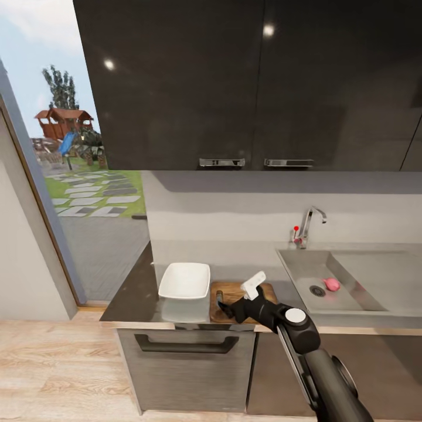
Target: In the kitchen, take the Vidalia onion out of the sink, dice it on the chopping board with the paring knife, put the diced onion into the bowl on the countertop, then place both the paring knife and the chopping board into the sink.
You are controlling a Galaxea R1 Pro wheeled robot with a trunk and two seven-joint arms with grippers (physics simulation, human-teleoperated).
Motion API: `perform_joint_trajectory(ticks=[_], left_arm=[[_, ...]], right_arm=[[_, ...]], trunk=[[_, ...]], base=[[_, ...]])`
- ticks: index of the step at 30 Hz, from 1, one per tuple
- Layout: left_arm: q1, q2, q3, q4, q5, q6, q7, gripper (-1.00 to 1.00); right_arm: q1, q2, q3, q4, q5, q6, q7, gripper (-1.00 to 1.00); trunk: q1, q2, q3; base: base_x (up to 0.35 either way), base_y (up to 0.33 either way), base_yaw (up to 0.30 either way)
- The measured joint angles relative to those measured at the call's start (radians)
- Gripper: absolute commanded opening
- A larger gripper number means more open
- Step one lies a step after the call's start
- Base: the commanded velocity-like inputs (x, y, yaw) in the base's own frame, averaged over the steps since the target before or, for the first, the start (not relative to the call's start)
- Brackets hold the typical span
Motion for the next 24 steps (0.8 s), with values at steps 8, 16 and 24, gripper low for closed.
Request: perform_joint_trajectory(ticks=[8, 16, 24], left_arm=[[0.0, 0.0, 0.0, 0.0, 0.0, 0.0, 0.0, 1.0], [0.0, 0.0, -0.001, 0.0, 0.0, -0.001, 0.0, 1.0], [0.0, -0.001, -0.002, 0.003, -0.001, 0.0, 0.0, 1.0]], right_arm=[[0.0, 0.008, -0.054, 0.003, -0.006, 0.0, 0.001, 1.0], [0.0, 0.008, -0.059, 0.003, -0.009, 0.0, 0.003, 1.0], [0.0, 0.011, -0.058, 0.004, -0.042, 0.001, 0.001, 1.0]], trunk=[[0.0, 0.0, 0.0], [0.0, 0.0, 0.0], [0.0, 0.0, 0.0]], base=[[0.219, 0.051, 0.0], [0.114, 0.069, 0.0], [0.006, 0.004, 0.0]])
